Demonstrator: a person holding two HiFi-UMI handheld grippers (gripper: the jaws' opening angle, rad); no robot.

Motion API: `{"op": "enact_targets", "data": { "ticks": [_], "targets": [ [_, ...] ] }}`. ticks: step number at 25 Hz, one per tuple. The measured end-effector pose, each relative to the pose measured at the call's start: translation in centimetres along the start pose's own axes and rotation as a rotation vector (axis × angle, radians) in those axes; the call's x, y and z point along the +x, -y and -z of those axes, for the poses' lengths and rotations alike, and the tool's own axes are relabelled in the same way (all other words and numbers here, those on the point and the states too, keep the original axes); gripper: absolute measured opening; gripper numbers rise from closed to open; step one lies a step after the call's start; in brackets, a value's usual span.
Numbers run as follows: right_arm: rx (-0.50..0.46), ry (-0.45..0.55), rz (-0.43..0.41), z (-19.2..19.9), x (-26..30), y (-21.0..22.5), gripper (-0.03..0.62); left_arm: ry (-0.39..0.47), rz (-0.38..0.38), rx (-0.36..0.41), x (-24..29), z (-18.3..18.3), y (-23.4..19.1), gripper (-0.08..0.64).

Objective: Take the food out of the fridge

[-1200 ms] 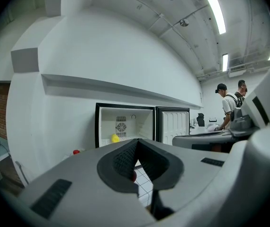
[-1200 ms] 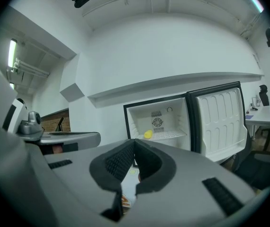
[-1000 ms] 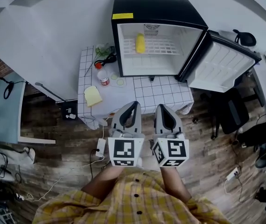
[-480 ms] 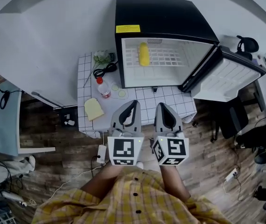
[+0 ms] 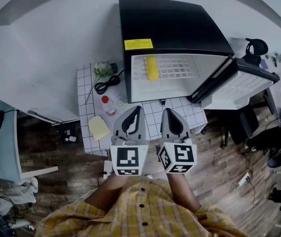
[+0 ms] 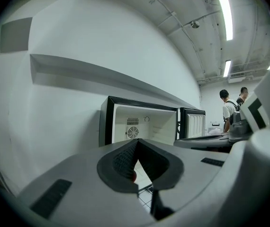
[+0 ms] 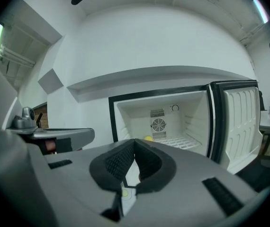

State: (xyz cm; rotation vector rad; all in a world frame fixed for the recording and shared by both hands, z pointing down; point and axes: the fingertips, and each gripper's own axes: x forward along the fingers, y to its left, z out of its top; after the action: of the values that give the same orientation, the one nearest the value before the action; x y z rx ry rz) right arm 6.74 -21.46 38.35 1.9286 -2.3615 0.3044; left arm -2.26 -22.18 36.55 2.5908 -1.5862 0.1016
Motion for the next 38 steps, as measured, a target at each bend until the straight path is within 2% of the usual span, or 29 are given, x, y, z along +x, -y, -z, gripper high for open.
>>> {"op": "enact_targets", "data": {
  "ticks": [9,18,23,28,38],
  "targets": [
    [0.002,-0.007,0.035,-0.1,2.6,-0.4,0.006,-0.007,0.031,-0.012,1.8,0.3,-1.9,0.008],
    [-0.009,-0.020,0.001,-0.2,4.7,-0.3,0.010,-0.015,0.003,-0.022,3.1,0.4,-2.8,0.006],
    [-0.003,-0.047,-0.030,0.7,6.1,0.4,0.085,-0.009,-0.017,-0.025,3.8,0.3,-2.7,0.007],
    [0.007,-0.054,-0.039,0.9,8.0,1.0,0.158,-0.011,-0.035,0.006,4.7,0.3,-3.2,0.006],
    [-0.002,-0.086,-0.037,1.6,12.4,2.0,0.273,-0.024,-0.078,-0.028,5.8,1.0,-4.8,0.008]
  ]
}}
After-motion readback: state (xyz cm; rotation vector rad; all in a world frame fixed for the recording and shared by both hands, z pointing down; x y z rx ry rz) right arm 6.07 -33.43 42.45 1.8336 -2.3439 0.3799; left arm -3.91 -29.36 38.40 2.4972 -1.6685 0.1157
